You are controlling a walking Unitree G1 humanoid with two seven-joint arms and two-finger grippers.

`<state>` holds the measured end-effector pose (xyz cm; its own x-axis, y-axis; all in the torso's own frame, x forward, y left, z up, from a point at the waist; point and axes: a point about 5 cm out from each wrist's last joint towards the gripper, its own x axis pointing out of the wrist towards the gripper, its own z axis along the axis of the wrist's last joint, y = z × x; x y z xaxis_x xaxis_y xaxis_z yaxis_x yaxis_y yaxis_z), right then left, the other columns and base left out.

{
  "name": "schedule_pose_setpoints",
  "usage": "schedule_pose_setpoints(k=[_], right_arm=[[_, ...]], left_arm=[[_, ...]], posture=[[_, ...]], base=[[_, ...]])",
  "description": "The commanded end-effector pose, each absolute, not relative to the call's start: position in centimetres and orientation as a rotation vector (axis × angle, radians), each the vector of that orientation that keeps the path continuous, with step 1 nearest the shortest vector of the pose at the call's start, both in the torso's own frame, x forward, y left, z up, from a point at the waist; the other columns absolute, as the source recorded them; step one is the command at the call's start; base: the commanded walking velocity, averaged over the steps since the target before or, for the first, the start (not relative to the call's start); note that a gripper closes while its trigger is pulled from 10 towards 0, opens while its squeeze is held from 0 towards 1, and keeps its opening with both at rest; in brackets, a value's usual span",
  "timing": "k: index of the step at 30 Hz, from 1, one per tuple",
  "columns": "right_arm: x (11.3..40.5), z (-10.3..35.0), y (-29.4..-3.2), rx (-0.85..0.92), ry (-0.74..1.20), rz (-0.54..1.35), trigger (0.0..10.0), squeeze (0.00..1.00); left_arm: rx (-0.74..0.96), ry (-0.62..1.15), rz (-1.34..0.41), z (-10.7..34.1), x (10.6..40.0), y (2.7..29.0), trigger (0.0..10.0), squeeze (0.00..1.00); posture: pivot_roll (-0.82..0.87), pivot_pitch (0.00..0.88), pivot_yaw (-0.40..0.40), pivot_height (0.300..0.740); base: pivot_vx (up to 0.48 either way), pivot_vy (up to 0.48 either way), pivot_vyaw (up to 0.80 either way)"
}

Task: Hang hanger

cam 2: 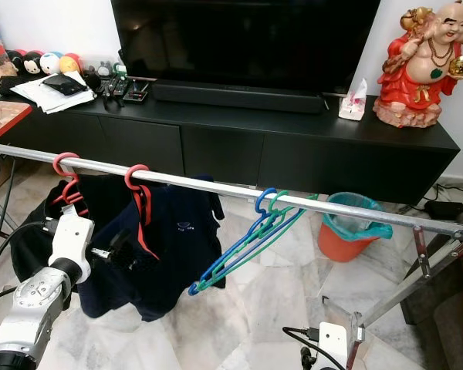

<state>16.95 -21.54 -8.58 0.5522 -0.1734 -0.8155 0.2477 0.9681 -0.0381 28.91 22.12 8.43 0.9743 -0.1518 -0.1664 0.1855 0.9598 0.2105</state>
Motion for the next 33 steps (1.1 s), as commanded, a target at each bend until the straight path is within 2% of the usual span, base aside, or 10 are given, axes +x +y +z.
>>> schedule_pose_setpoints(k=[1, 23, 27, 33], right_arm=[[17.0, -8.6, -21.6, 0.079, 0.958, -0.245, 10.0, 0.0], [17.0, -8.6, -21.6, 0.079, 0.959, -0.241, 10.0, 0.0], [17.0, -8.6, -21.5, 0.078, 0.96, -0.238, 10.0, 0.0], [17.0, -8.6, -21.5, 0.077, 0.961, -0.235, 10.0, 0.0]], left_arm=[[0.229, 0.143, -0.209, 8.5, 29.2, 21.5, 10.0, 0.0], [0.235, 0.132, -0.267, 8.6, 29.1, 20.9, 10.0, 0.0], [0.217, 0.124, -0.327, 8.6, 28.8, 20.3, 10.0, 0.0], [0.225, 0.154, -0.381, 8.4, 28.3, 20.3, 10.0, 0.0]], posture=[[0.1, 0.0, -0.058, 0.74], [0.11, 0.0, -0.059, 0.74], [0.11, 0.0, -0.059, 0.74], [0.11, 0.0, -0.059, 0.74]], base=[[0.0, 0.0, 0.0], [0.242, 0.0, 0.0], [0.274, 0.0, 0.0], [0.0, 0.0, 0.0]])
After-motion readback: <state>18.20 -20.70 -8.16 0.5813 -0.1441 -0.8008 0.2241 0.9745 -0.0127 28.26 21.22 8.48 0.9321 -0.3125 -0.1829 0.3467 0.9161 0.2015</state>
